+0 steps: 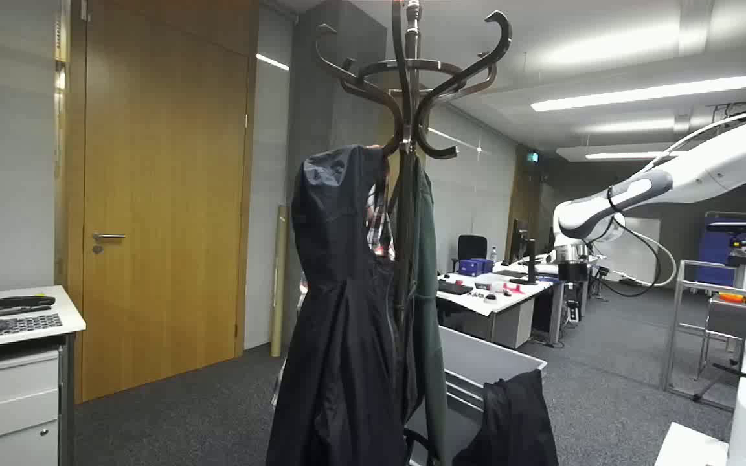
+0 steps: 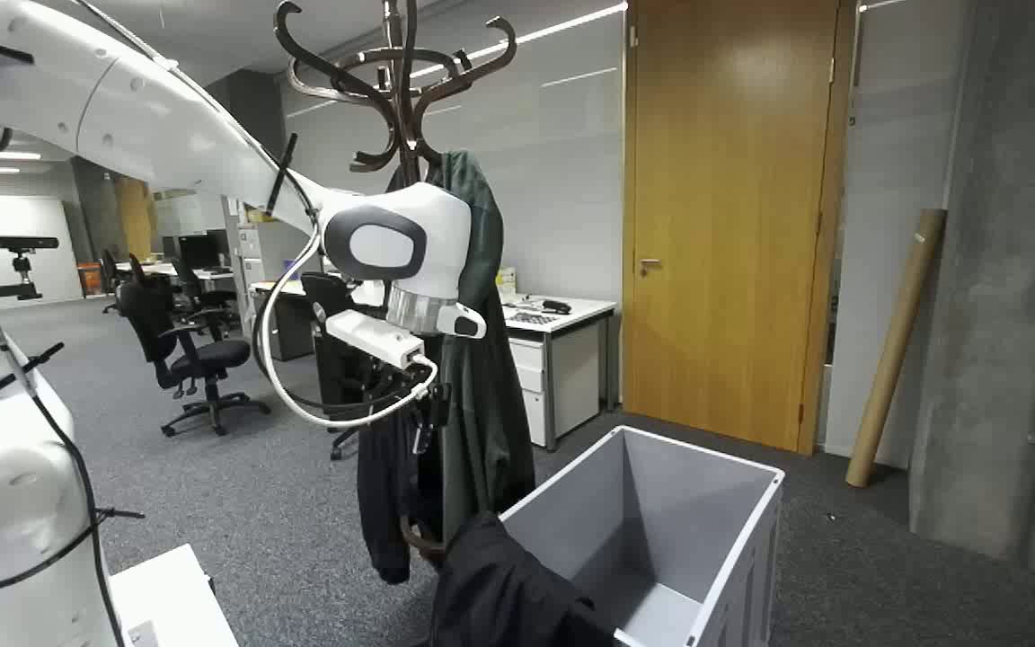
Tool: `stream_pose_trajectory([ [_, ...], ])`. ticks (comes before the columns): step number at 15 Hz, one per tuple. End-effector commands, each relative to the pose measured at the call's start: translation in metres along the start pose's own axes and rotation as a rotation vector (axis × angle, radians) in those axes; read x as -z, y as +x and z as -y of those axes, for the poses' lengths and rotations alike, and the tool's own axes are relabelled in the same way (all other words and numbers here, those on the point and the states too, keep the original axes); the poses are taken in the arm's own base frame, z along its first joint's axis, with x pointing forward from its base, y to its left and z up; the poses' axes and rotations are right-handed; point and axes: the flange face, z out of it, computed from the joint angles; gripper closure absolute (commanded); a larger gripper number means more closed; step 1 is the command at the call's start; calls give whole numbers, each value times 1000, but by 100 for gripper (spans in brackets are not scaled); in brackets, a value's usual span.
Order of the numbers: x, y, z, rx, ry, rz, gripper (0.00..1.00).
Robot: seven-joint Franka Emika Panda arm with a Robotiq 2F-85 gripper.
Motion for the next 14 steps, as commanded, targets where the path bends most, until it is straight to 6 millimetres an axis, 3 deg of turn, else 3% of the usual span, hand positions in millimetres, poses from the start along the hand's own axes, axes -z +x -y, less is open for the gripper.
stream_pose_trajectory([
  [1, 0, 0, 0, 0, 1, 1, 0],
  [5, -51, -19, 8, 65, -52, 71, 0],
  [11, -133, -44, 0, 169, -170, 58, 0],
  [13, -146, -49, -4, 197, -190, 24, 0],
  [14, -136, -42, 2, 150, -170, 48, 0],
])
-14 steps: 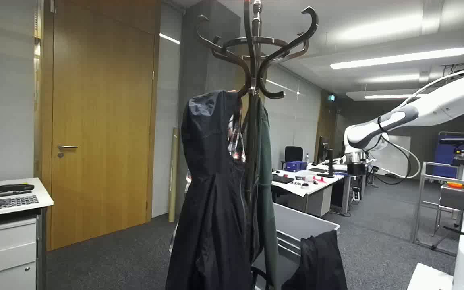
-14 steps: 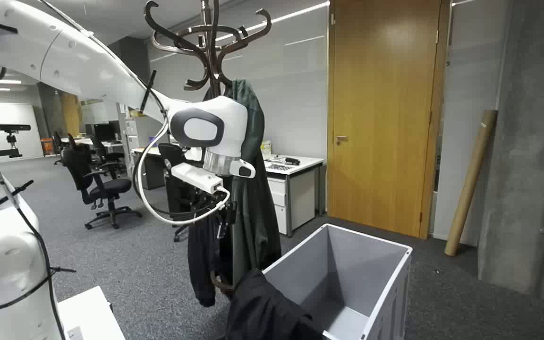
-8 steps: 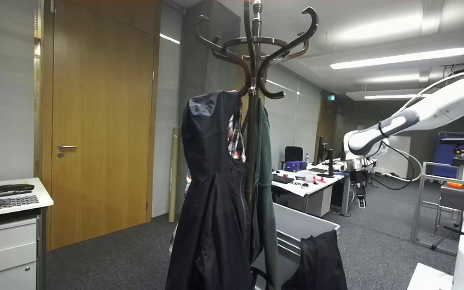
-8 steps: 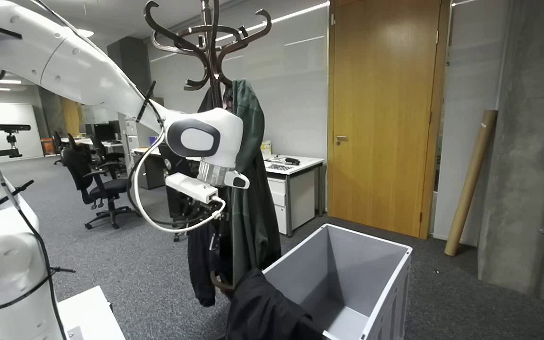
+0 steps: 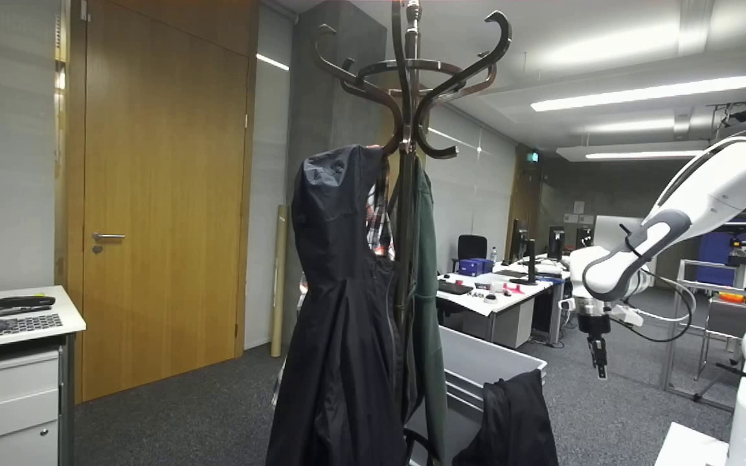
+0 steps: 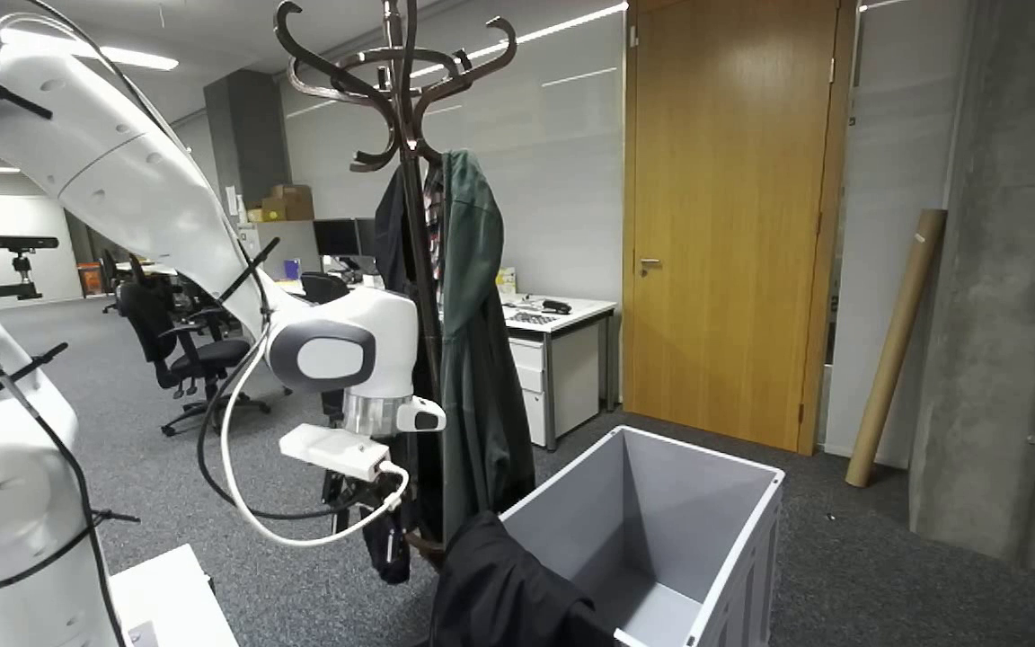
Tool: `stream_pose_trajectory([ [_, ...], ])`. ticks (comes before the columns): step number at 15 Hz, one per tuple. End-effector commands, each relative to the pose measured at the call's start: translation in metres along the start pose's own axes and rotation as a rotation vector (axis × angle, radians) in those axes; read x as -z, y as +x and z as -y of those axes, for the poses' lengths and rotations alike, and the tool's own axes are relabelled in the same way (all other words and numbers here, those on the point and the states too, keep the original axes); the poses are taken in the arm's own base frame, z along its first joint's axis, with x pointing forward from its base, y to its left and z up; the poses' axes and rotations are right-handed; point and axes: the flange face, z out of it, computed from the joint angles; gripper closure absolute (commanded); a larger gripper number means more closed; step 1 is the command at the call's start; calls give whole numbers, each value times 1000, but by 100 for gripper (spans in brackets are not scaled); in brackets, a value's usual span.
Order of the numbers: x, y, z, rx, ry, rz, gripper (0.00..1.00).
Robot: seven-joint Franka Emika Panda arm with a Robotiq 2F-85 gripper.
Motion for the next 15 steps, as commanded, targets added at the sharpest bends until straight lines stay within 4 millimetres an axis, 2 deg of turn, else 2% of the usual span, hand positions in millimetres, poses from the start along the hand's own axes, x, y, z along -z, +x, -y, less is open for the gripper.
stream_pose_trajectory([
  [1, -6, -2, 1, 11, -4, -9, 0],
  [4, -8, -4, 1, 18, -4, -12, 0],
  [10, 1, 39, -13, -112, -189, -329, 0],
  [15, -25, 61, -12, -137, -253, -474, 0],
])
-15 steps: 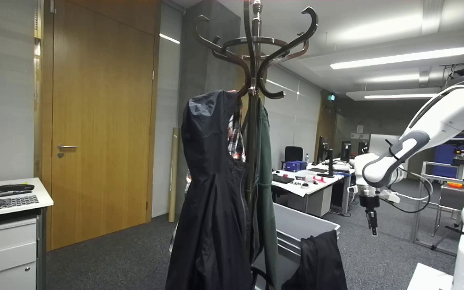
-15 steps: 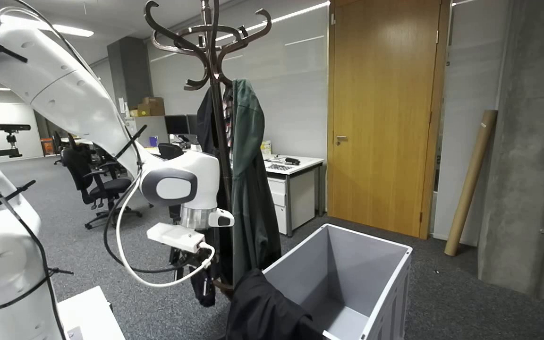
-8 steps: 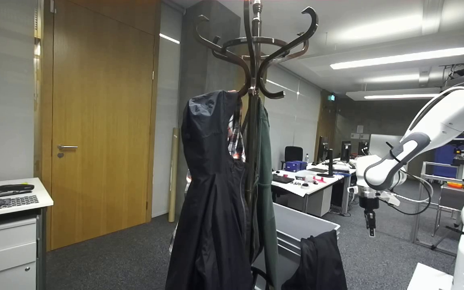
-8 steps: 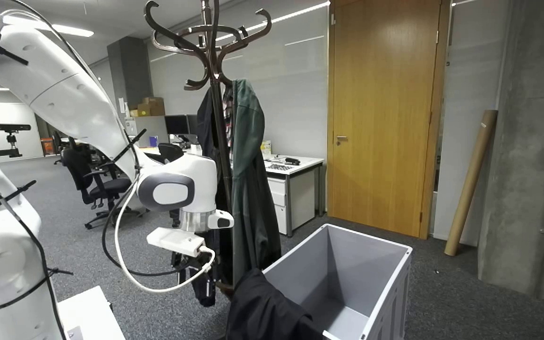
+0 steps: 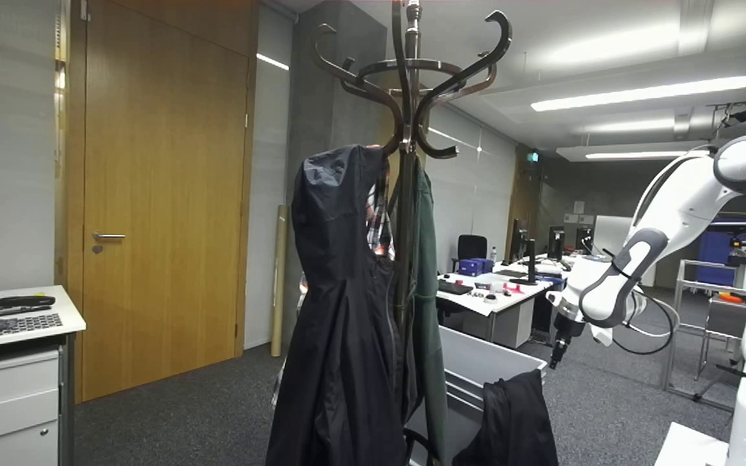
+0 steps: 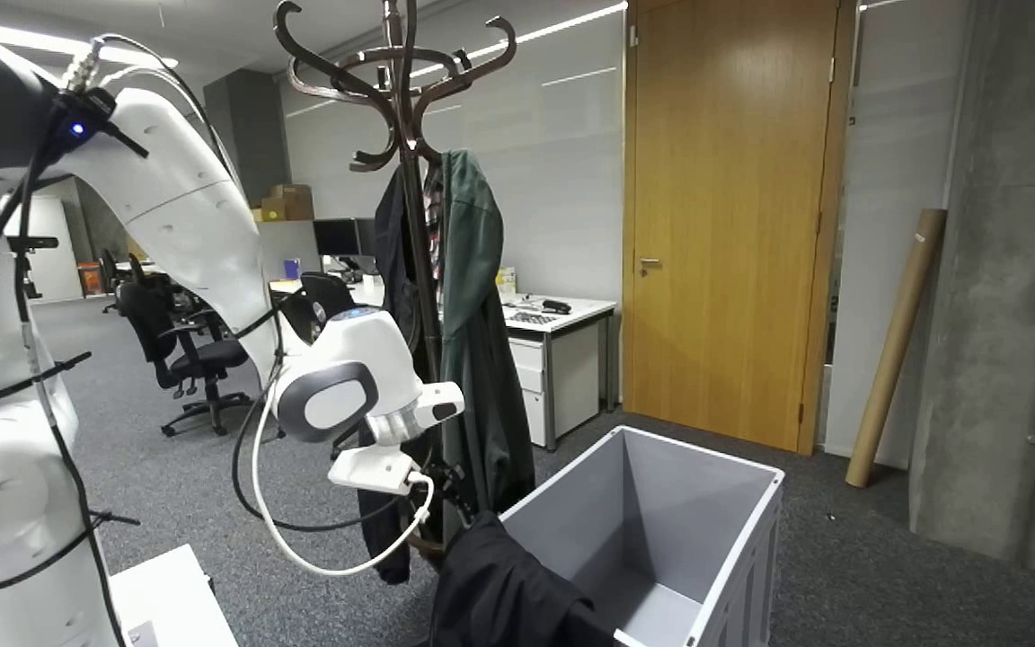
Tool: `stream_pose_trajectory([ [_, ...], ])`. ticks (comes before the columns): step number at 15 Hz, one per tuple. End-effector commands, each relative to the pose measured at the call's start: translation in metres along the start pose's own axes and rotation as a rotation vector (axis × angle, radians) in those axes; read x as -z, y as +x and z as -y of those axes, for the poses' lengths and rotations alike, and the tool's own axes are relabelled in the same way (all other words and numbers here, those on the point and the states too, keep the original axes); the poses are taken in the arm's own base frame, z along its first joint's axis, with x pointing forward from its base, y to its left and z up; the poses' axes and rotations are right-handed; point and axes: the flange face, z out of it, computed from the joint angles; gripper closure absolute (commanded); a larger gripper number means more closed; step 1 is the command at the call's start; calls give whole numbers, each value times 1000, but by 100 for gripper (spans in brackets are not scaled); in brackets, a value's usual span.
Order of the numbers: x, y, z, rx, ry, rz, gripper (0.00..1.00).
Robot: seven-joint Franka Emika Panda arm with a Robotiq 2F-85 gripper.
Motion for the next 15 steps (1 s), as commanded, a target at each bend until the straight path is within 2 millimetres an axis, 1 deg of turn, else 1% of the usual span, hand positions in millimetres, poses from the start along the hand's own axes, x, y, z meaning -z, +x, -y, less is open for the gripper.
stream_pose_trajectory([
  [1, -7, 1, 2, -4, -8, -21, 0],
  [3, -19, -1, 6, -5, -10, -28, 0],
  [6, -25, 0, 7, -17, -15, -37, 0],
  [11, -42, 3, 12, -42, -17, -50, 0],
  [15, -54, 1, 24, -96, 3, -26, 0],
])
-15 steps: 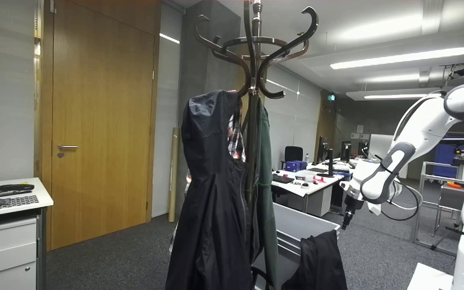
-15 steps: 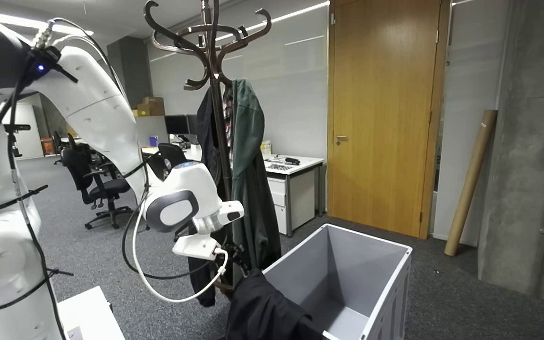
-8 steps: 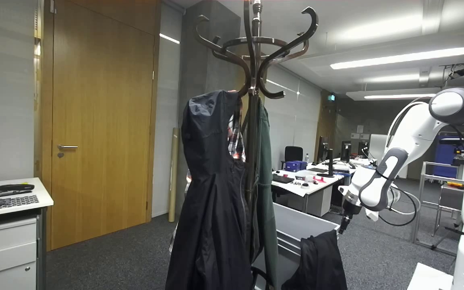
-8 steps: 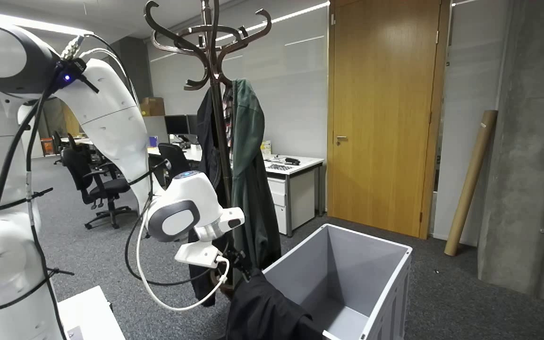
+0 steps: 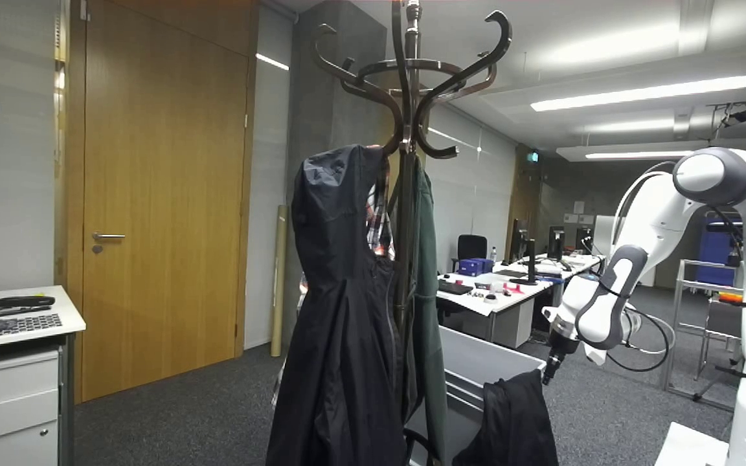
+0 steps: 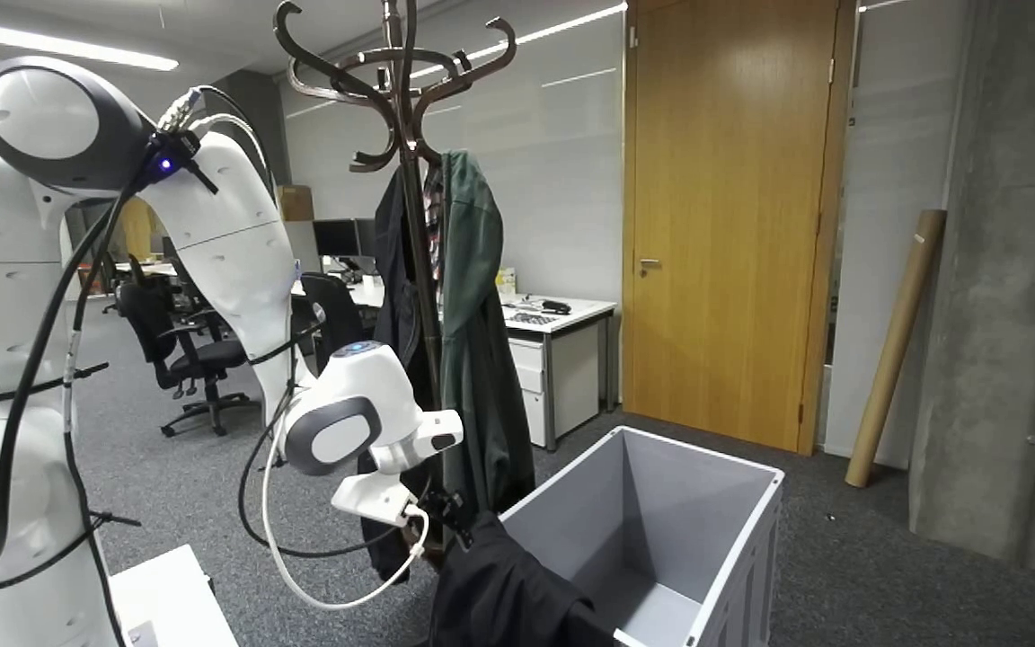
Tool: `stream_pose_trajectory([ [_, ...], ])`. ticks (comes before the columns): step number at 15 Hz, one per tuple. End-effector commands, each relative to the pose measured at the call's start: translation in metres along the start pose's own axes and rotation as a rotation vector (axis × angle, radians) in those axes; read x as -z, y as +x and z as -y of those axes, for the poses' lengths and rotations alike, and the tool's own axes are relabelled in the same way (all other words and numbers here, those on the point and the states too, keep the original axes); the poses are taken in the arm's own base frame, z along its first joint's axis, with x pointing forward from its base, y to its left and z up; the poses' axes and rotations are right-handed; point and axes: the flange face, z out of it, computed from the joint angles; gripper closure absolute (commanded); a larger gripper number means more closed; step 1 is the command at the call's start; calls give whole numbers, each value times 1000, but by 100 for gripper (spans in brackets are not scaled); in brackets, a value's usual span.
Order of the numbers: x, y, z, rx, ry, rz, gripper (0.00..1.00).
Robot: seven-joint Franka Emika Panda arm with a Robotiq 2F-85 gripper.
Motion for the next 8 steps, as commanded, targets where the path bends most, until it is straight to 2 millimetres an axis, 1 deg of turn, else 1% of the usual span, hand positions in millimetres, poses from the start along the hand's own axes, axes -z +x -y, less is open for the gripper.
stream_pose_trajectory([
  [1, -11, 3, 7, -67, 3, -11, 0],
  [5, -19, 0, 13, -124, 6, -14, 0],
  [8, -27, 0, 12, -140, 3, -19, 0],
])
